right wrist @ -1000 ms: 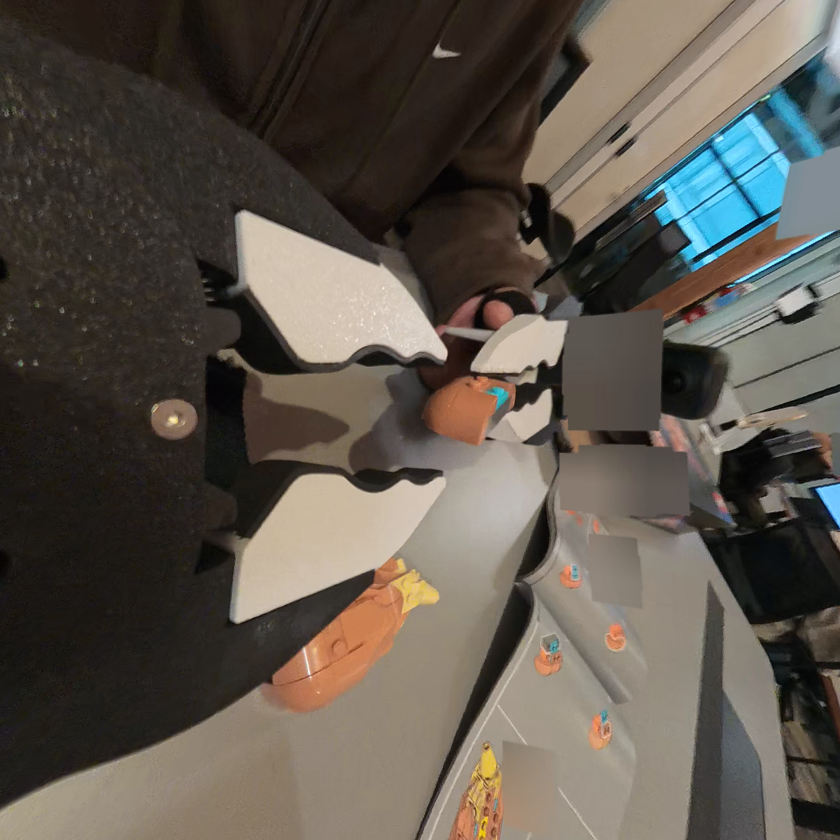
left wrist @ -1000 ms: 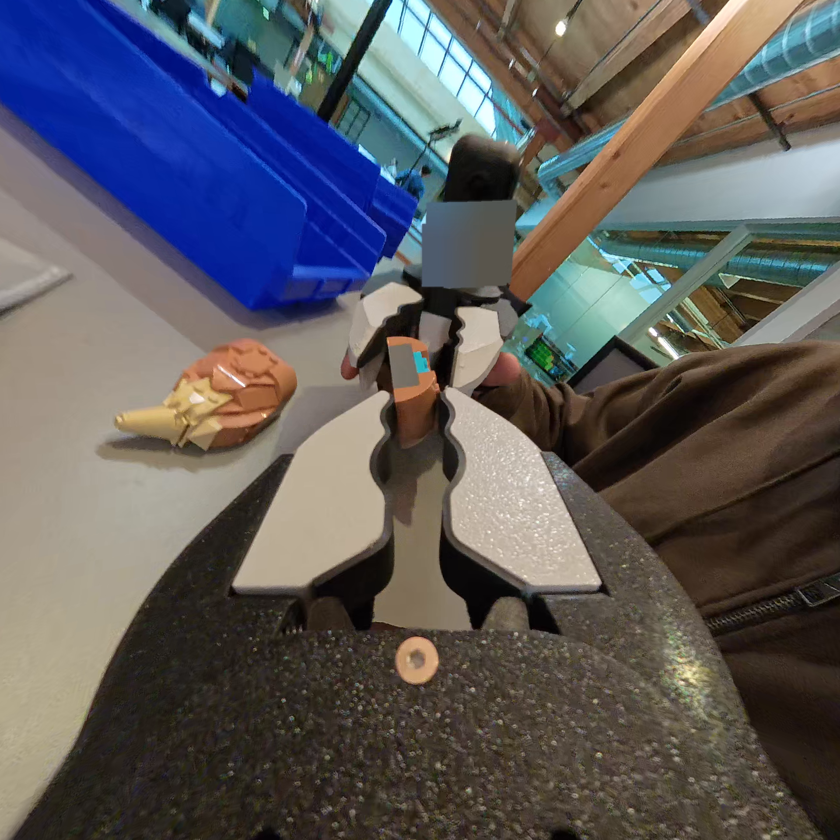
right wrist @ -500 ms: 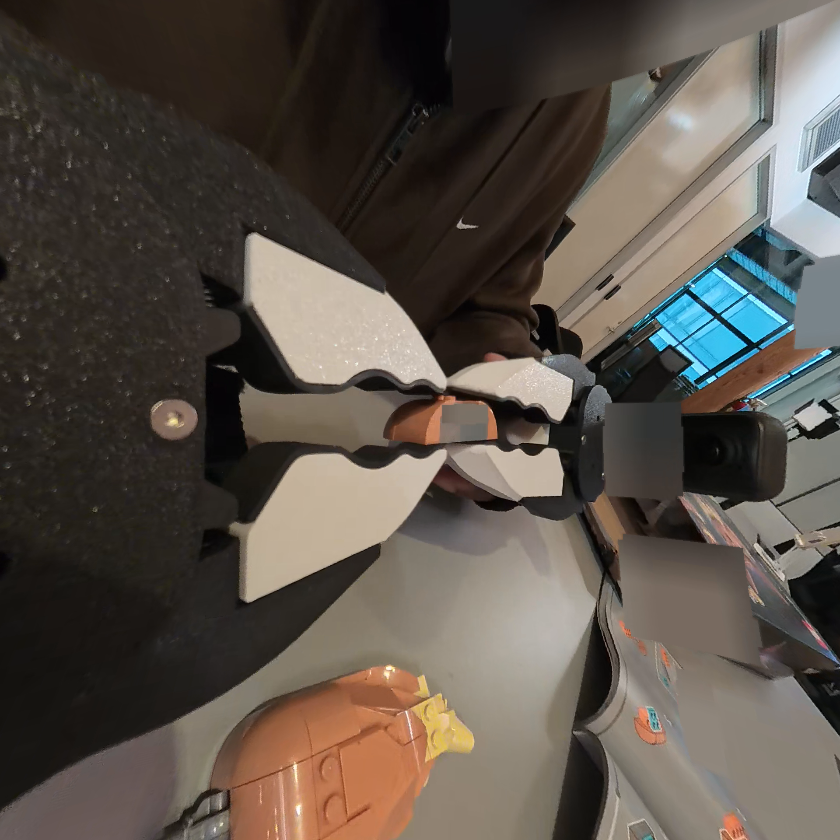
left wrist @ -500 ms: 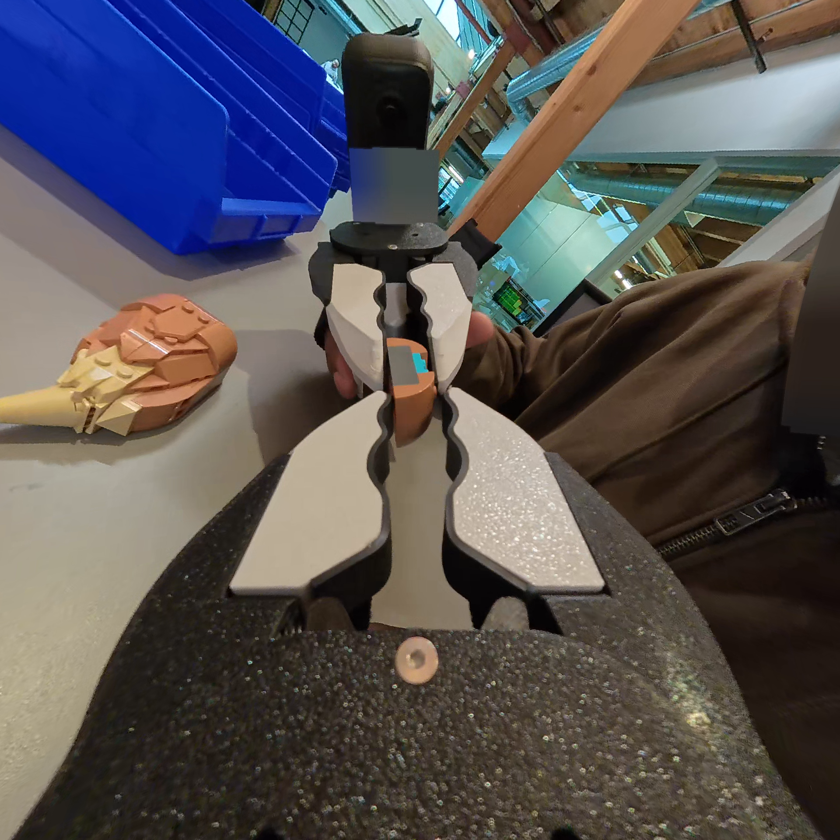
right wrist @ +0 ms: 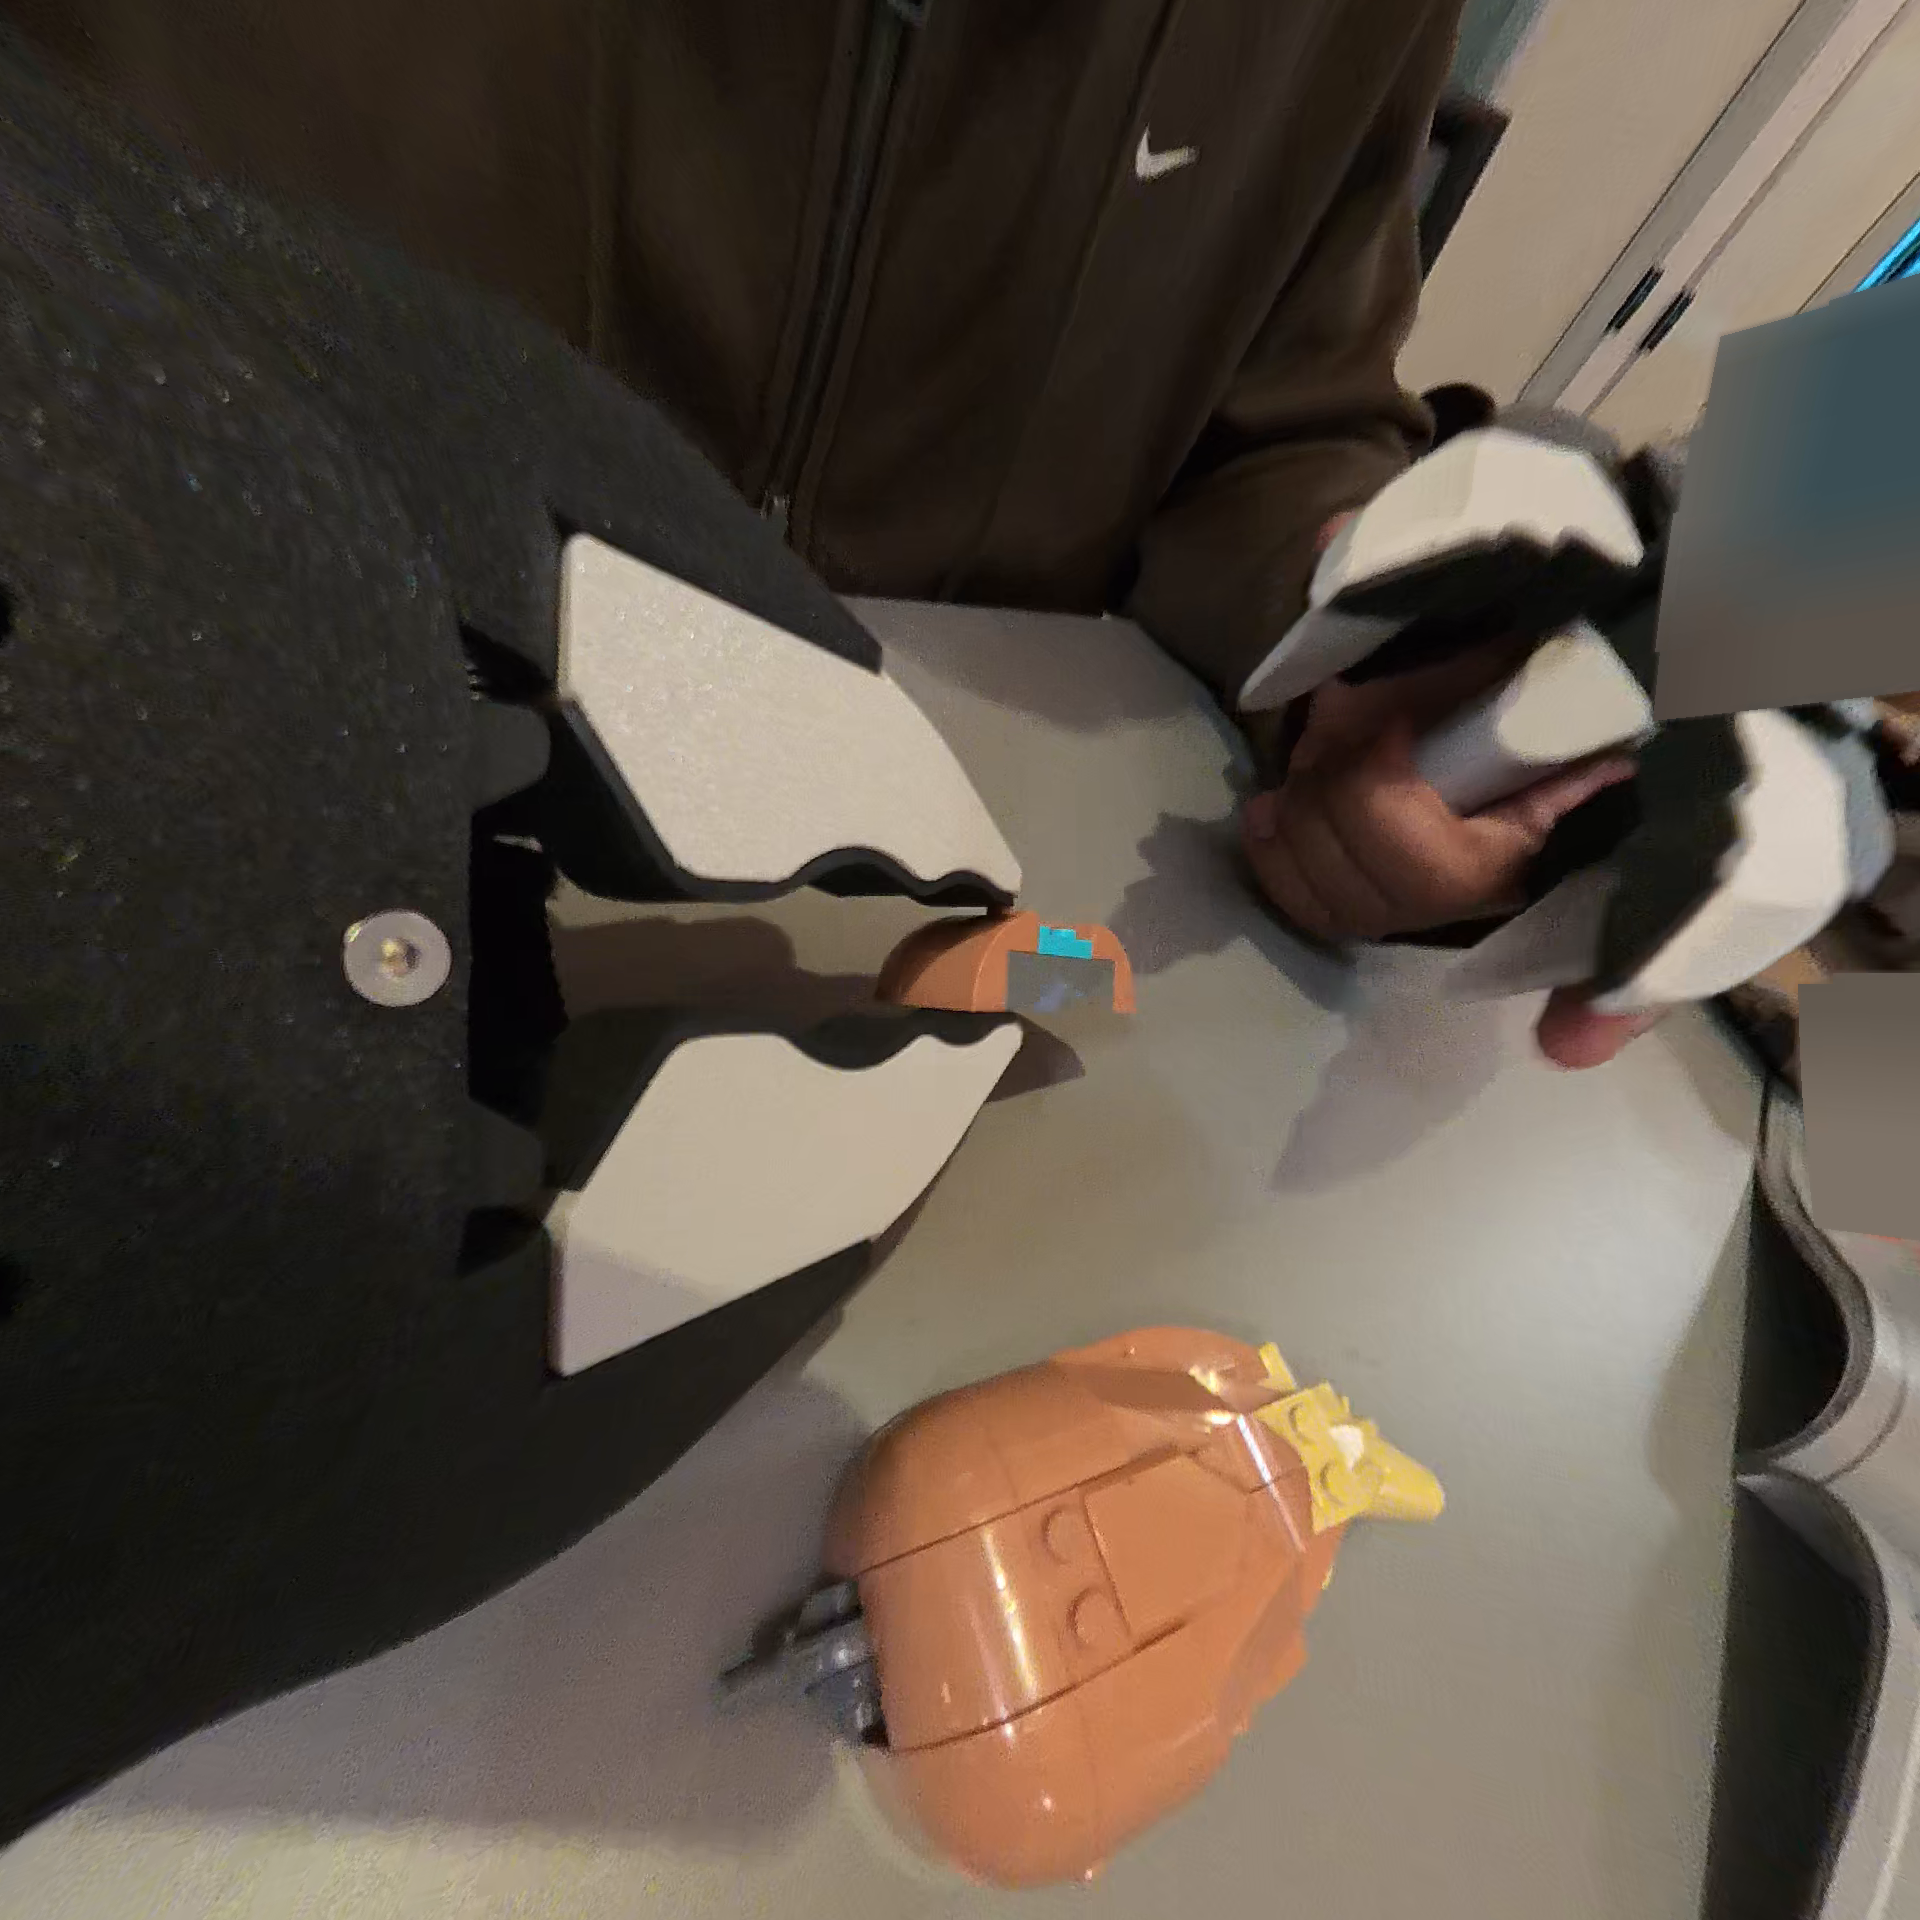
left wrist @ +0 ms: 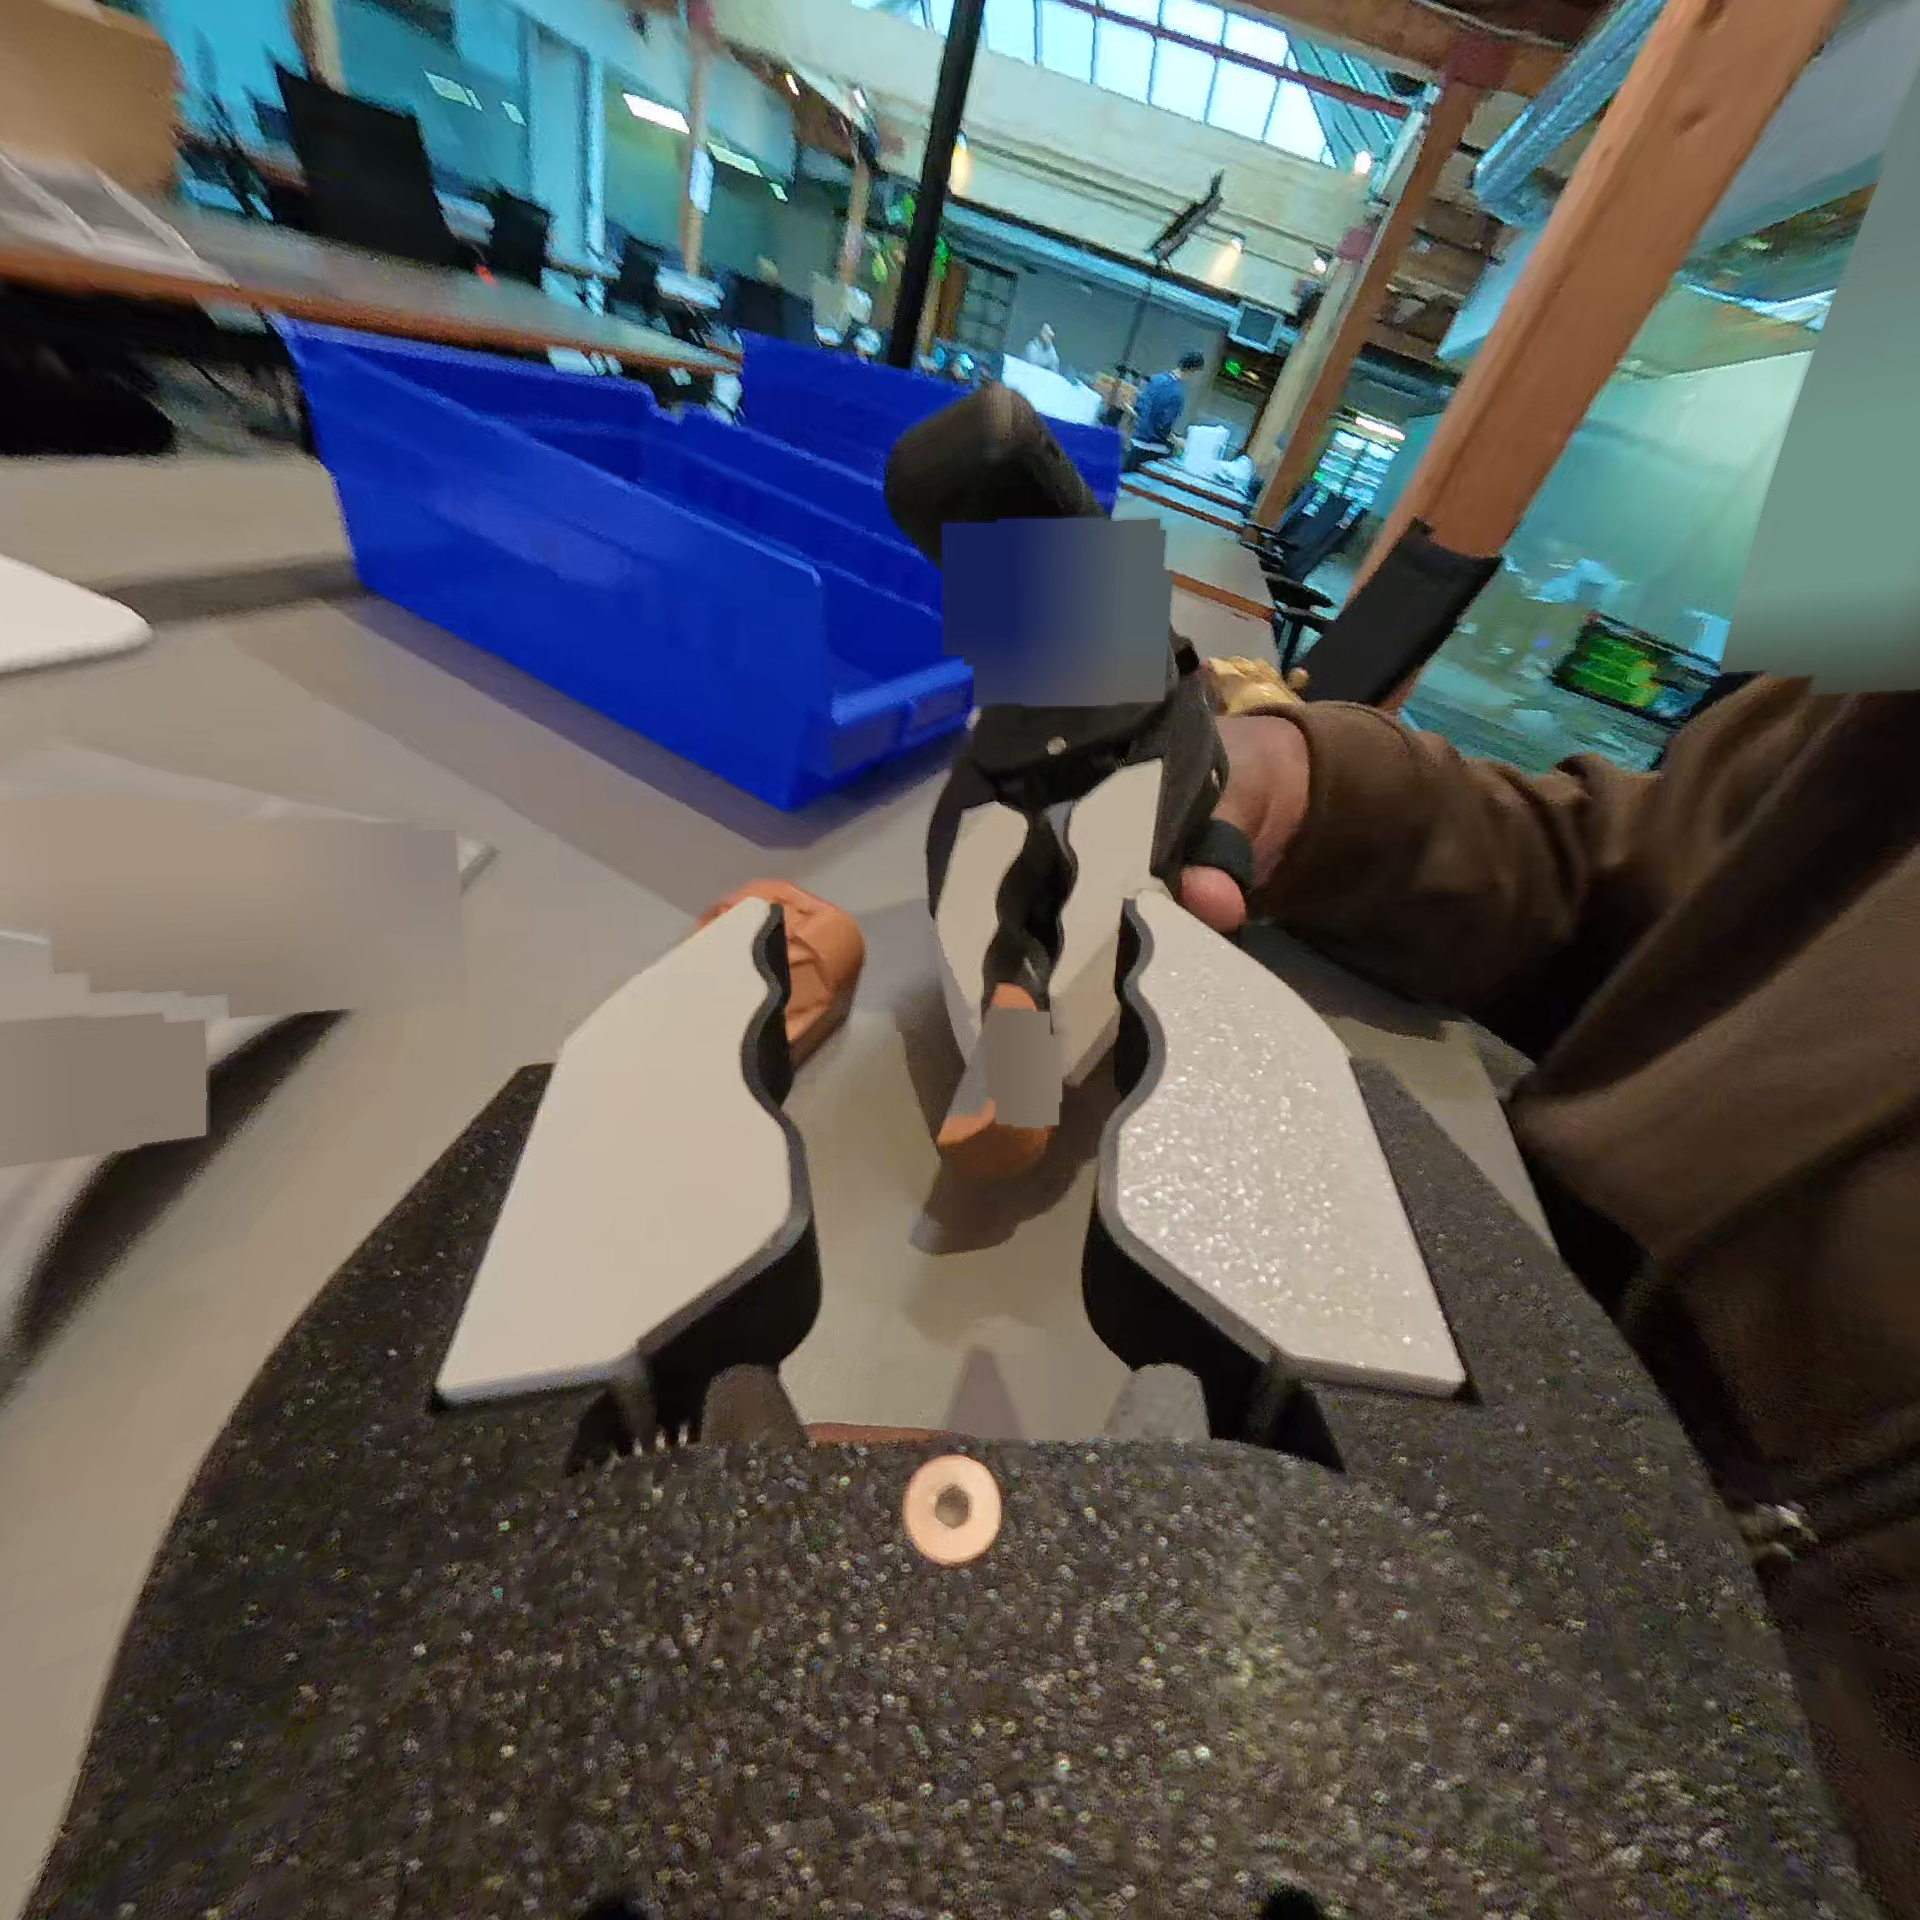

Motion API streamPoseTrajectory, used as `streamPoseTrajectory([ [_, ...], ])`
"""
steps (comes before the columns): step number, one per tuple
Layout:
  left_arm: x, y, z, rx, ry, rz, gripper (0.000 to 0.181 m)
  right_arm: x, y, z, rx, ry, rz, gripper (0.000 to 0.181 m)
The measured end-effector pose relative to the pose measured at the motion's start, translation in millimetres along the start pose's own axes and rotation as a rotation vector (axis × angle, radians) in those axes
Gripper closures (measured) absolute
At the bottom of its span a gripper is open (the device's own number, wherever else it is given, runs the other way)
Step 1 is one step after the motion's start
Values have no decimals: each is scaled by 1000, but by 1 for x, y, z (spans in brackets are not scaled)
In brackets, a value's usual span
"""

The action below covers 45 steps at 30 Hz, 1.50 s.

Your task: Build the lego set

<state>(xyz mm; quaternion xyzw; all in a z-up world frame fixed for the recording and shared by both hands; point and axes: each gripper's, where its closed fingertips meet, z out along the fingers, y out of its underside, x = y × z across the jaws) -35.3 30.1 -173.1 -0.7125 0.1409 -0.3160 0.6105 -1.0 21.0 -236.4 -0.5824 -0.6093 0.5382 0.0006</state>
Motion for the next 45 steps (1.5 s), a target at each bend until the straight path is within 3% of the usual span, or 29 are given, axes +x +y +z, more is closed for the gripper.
streamPoseTrajectory([
  [7, -15, -35, -17, 231, -102, 29, 121, 10, 4, 0, -28, 89, -9, 153],
  [12, -25, -58, -39, 411, -158, -133, 121, 12, 1, -11, -4, 201, -86, 136],
  [17, -19, -72, -63, 705, -202, -423, 121, -14, -30, -30, 241, 242, -147, 138],
  [21, 0, -67, -56, 829, -205, -538, 121, -54, -43, -7, 440, 148, -155, 138],
  [26, 11, -62, -52, 912, -276, -580, 121, -98, -53, 18, 652, -66, -47, 135],
  [30, 12, -65, -63, 963, -333, -558, 120, -97, -53, 23, 714, -51, 8, 136],
  [33, 15, -62, -59, 955, -300, -600, 115, -101, -55, 20, 756, 0, -25, 132],
  [35, 17, -60, -55, 957, -276, -633, 112, -114, -54, 26, 737, -58, -53, 140],
  [40, 15, -55, -51, 882, -267, -704, 96, -113, -47, 38, 709, -87, -3, 138],
  [45, 4, -54, -56, 881, -283, -724, 106, -111, -46, 43, 700, -99, 16, 137],
])
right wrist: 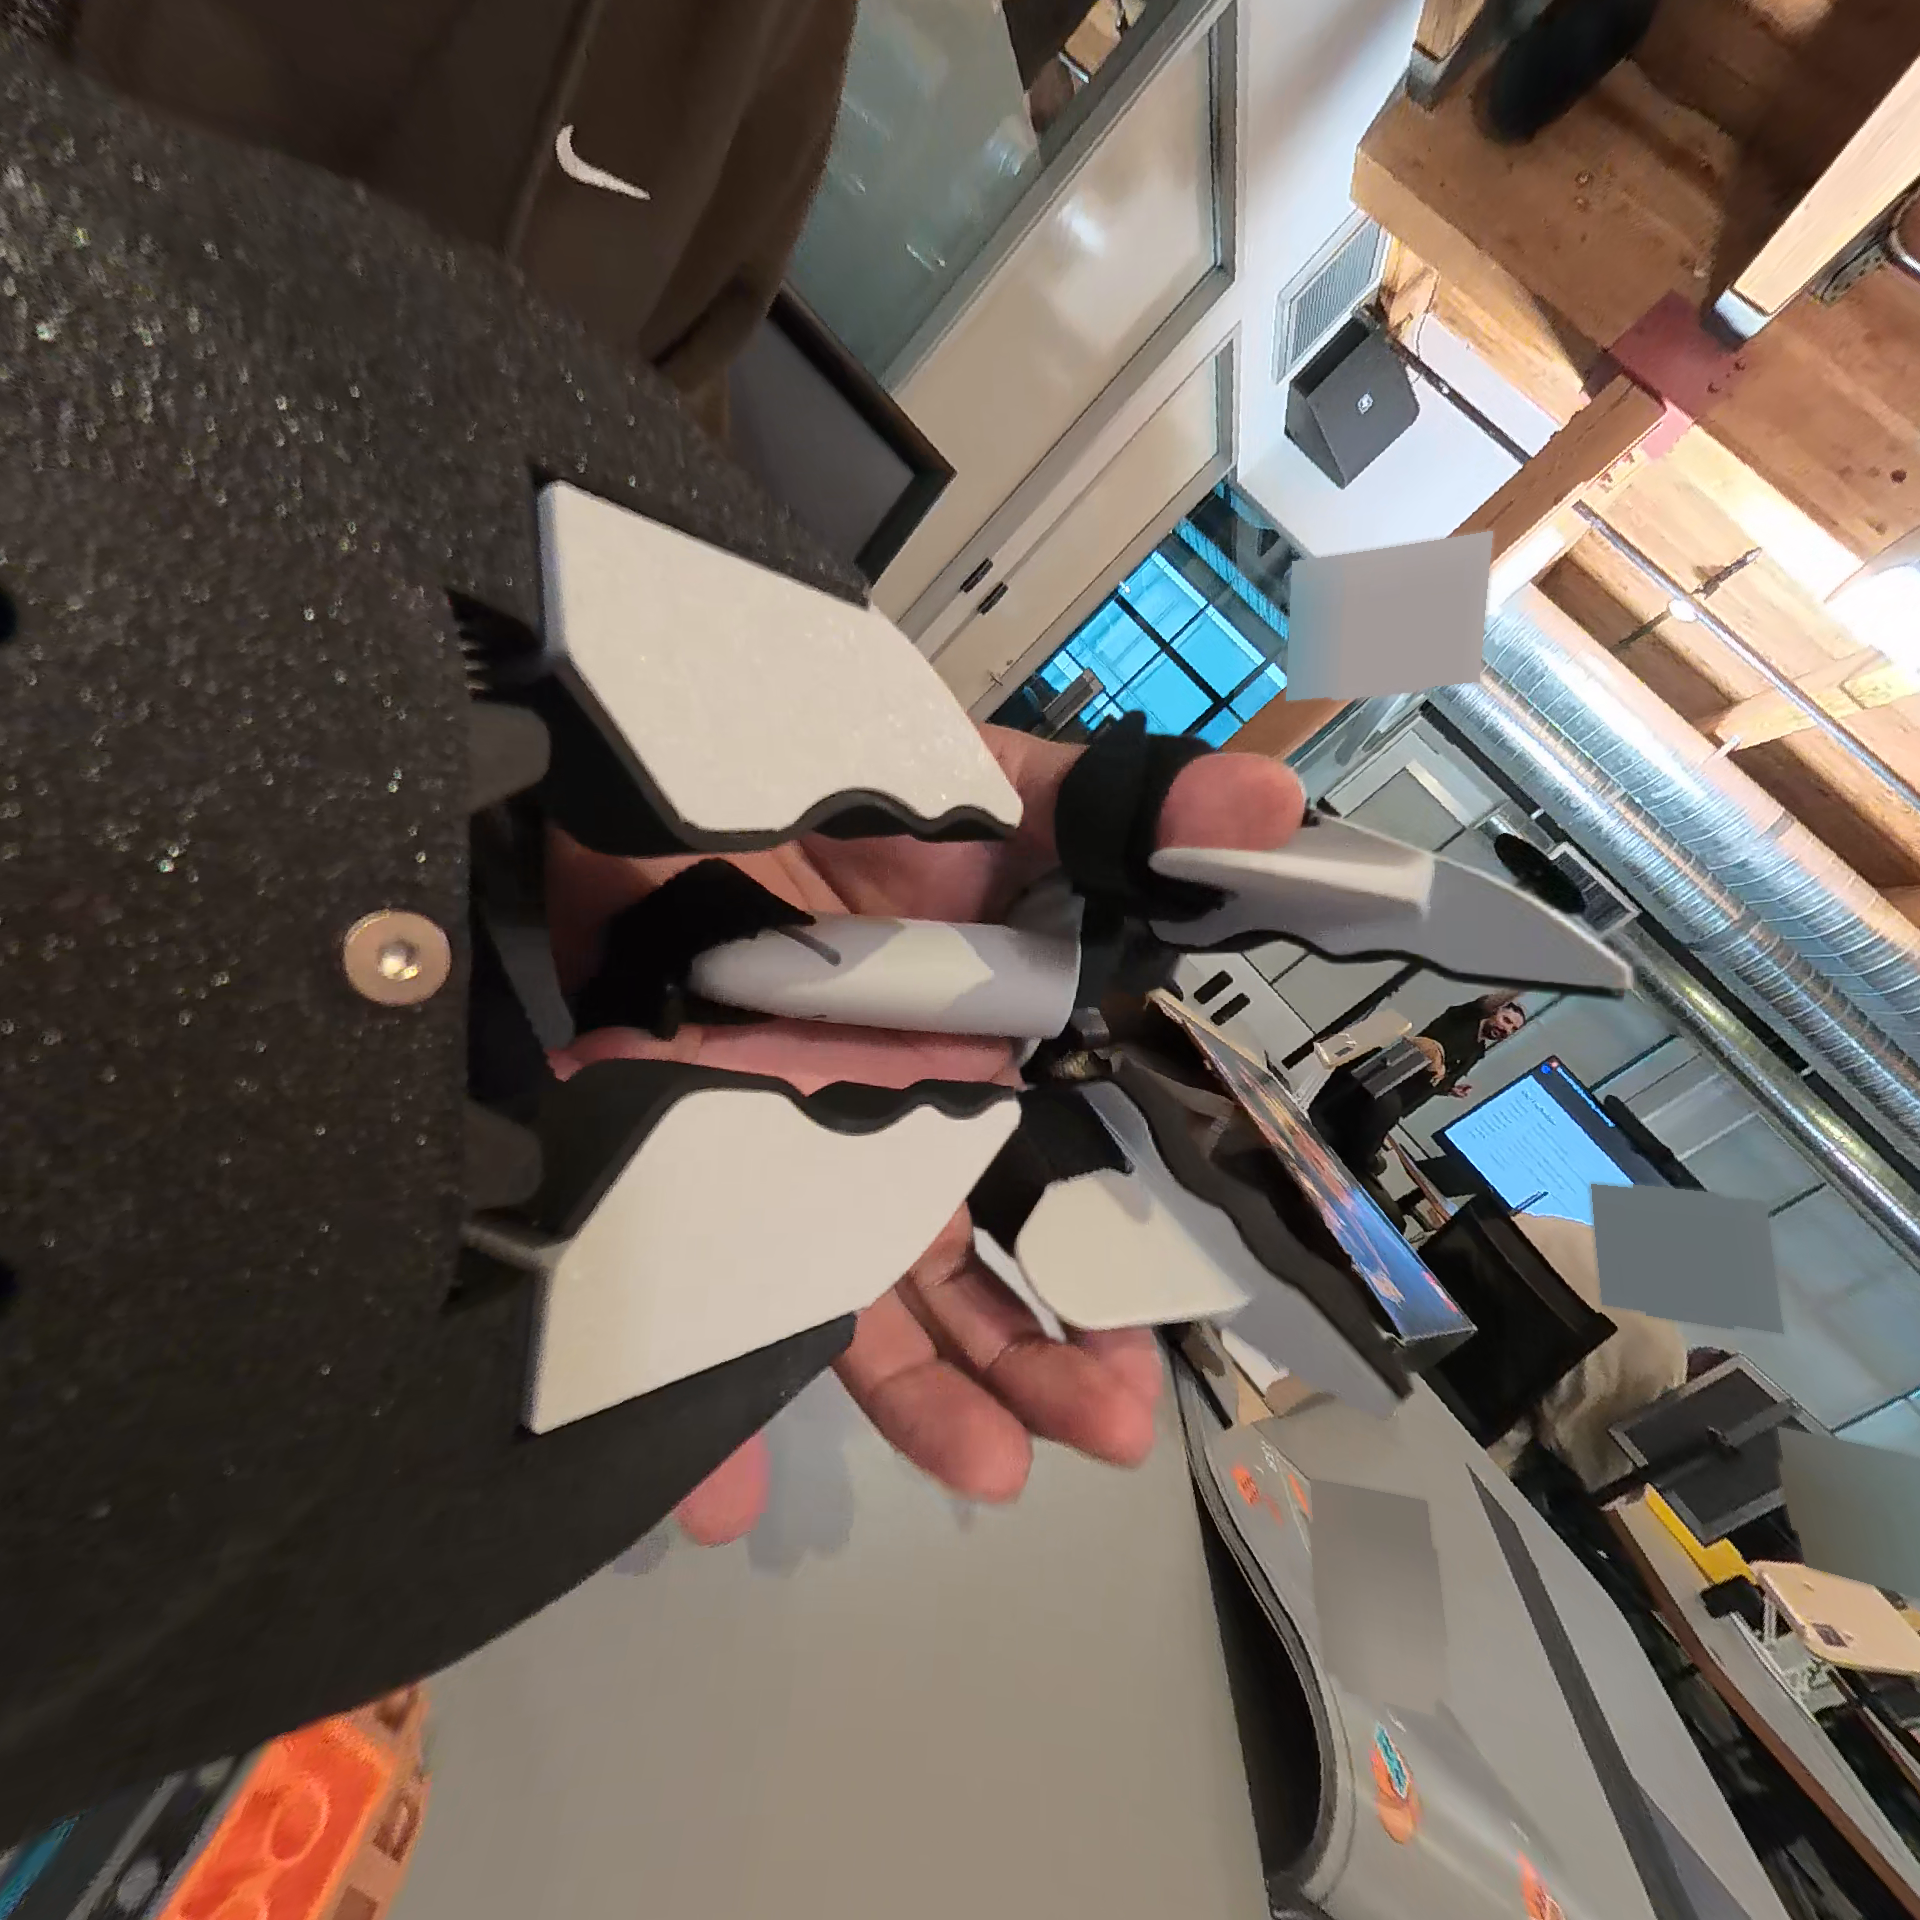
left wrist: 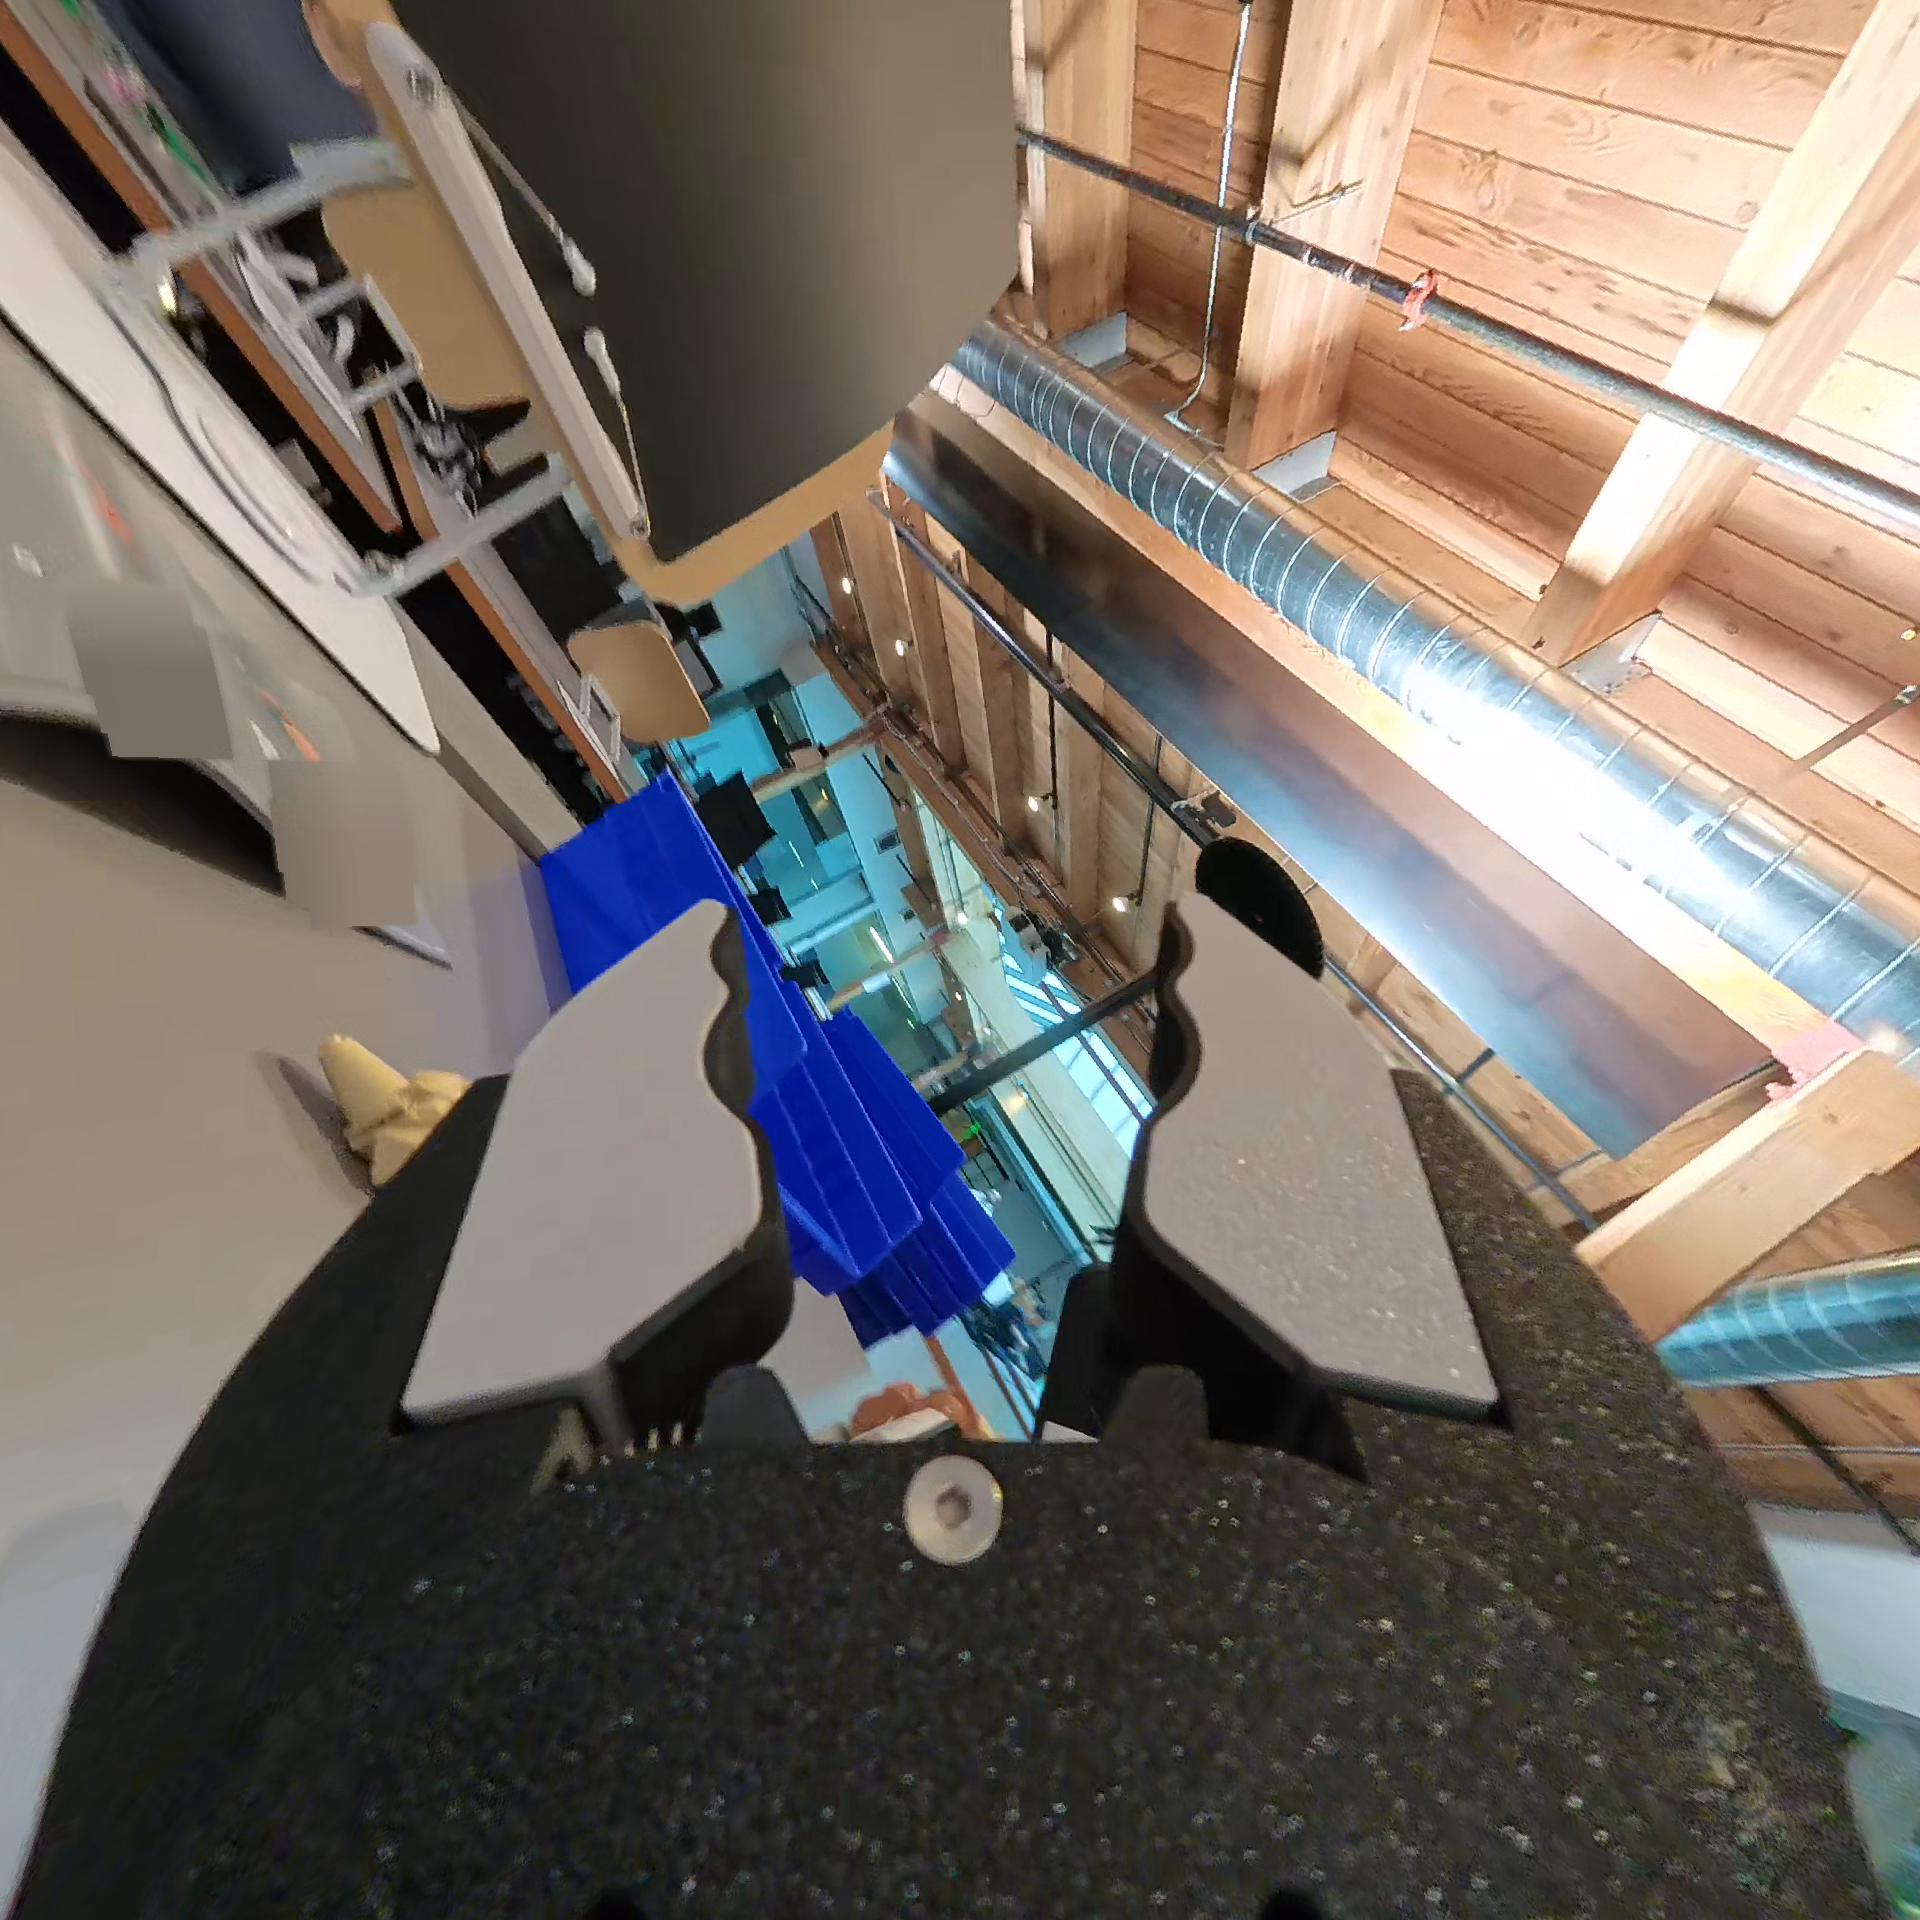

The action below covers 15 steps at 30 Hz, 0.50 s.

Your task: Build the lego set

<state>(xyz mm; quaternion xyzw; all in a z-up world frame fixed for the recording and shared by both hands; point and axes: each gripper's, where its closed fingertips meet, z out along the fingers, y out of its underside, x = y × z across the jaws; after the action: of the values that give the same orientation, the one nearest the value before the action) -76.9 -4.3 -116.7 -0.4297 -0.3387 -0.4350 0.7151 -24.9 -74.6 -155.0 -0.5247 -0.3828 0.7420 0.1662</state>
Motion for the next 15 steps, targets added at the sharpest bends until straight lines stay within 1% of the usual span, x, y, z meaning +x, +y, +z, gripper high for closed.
streamPoseTrajectory([
  [1, 2, -3, 1, 23, 4, 44, 111, 3, -2, 0, 4, 3, 1, 136],
  [3, 11, -5, 5, 38, 20, 132, 112, 9, -6, 1, 12, 1, 41, 134],
  [4, 18, -6, 8, 42, 46, 139, 111, 11, -5, 3, -5, -14, 82, 135],
  [5, 24, -9, 10, 50, 64, 142, 105, 10, -3, 4, -22, -47, 120, 134],
  [6, 29, -10, 11, 53, 89, 155, 104, 10, -6, 3, -12, -63, 138, 135],
  [7, 34, -11, 11, 60, 126, 165, 109, 10, -10, 2, 3, -69, 136, 137],
  [9, 33, -12, 12, 56, 145, 198, 116, 11, -15, -2, -16, -71, 112, 133],
  [11, 28, -17, 14, 42, 115, 304, 118, 23, -25, -12, -26, -4, 45, 133],
  [12, 21, -23, 16, 31, 63, 387, 117, 32, -32, -21, -30, 52, -5, 132],
  [13, 16, -24, 18, -14, 29, 476, 117, 42, -40, -31, -50, 107, -62, 131],
  [14, 8, -19, 21, -101, -3, 557, 117, 54, -47, -42, -90, 171, -129, 130],
  [15, -3, -10, 25, -223, -41, 635, 116, 68, -54, -54, -148, 242, -207, 129],
])
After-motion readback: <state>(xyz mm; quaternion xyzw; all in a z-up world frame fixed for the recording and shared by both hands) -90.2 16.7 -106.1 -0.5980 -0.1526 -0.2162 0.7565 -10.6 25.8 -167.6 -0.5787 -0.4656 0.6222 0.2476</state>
